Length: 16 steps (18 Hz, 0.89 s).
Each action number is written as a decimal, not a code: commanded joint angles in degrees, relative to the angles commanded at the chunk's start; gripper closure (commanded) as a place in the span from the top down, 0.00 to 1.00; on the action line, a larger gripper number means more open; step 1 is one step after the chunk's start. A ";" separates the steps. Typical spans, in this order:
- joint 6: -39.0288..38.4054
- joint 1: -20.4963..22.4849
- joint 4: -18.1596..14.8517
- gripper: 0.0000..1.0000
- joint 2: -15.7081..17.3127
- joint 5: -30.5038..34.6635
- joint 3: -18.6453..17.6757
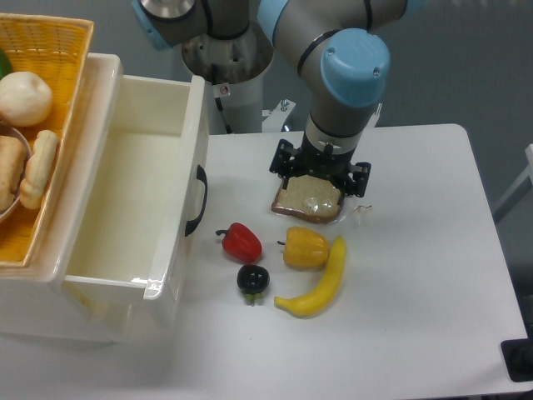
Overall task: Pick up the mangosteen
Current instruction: 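Lift the gripper up from above the toast slice, then move the gripper down toward the dark purple mangosteen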
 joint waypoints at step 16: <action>-11.77 -4.30 7.55 1.00 -8.70 -3.25 -1.85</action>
